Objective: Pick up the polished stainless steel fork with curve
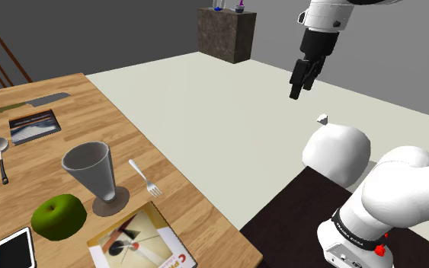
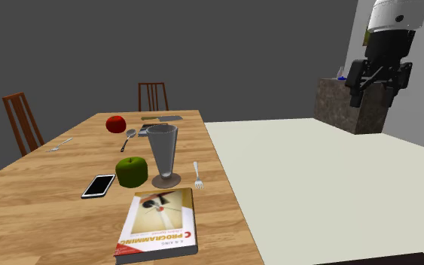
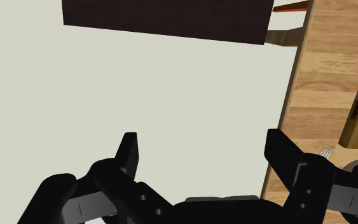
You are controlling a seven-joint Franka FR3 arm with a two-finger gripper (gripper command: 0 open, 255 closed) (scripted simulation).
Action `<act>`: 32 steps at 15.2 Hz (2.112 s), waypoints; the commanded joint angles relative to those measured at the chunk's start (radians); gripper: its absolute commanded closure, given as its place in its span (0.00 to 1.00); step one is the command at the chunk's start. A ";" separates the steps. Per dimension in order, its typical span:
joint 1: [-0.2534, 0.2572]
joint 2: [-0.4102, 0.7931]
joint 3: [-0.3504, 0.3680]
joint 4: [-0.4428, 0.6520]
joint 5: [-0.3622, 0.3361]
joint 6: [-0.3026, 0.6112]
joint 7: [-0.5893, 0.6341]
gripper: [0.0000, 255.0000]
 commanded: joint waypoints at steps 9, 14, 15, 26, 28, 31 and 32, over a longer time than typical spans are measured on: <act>0.038 0.135 0.150 -0.046 0.084 0.186 0.152 0.00; 0.055 0.260 0.242 -0.032 0.113 0.302 0.247 0.00; 0.057 0.288 0.261 -0.026 0.116 0.325 0.266 0.00; 0.071 0.666 0.443 0.133 0.040 0.537 0.514 0.00; 0.078 0.746 0.466 0.178 0.002 0.563 0.568 0.00; 0.099 0.871 0.489 0.257 -0.067 0.592 0.651 0.00; 0.109 0.913 0.493 0.286 -0.092 0.598 0.678 0.00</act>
